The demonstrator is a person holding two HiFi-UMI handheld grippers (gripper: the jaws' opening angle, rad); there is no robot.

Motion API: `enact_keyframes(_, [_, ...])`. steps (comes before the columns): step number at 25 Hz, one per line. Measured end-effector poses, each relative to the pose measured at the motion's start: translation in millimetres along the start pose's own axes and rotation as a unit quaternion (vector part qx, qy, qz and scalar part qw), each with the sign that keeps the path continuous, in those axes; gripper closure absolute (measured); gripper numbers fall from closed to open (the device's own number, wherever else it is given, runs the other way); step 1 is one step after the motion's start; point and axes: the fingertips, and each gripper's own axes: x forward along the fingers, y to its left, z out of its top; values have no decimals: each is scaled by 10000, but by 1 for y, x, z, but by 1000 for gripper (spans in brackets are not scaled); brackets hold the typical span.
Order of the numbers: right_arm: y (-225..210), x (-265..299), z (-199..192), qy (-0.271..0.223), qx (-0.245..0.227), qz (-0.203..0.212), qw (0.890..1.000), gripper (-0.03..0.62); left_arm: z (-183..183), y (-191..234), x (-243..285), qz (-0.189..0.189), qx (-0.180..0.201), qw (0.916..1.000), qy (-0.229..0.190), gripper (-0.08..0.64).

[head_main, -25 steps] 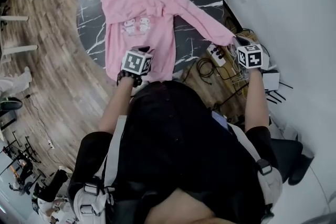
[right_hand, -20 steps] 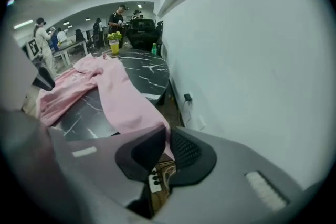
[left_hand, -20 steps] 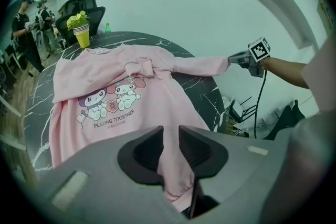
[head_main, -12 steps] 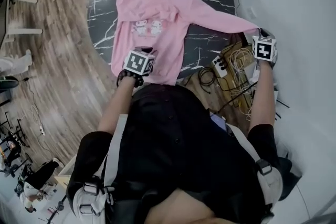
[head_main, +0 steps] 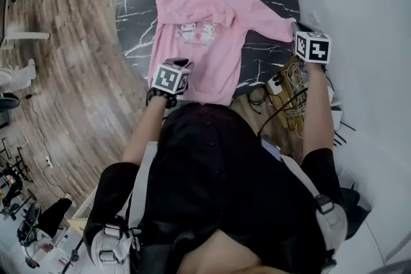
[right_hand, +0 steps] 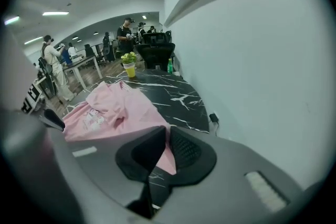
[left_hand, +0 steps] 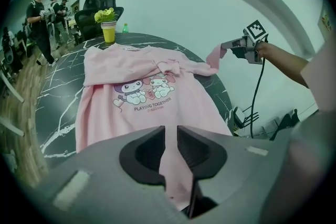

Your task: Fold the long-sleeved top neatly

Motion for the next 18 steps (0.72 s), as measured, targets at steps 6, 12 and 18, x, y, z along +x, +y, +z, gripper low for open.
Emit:
enact_keyframes(6, [82,26,49,-40,-9,95,9999,561,-5,49,-20,-346,51,9994,-32,479])
enact_keyframes(12, [155,59,92,-33,-14,326,9995,561,-8,102,-43,-585,58,9983,-43,479])
enact_keyframes(18, [232,98,127,-50,-202,601,9980,561,-17,155,-66,-647,42,9979,-32,479])
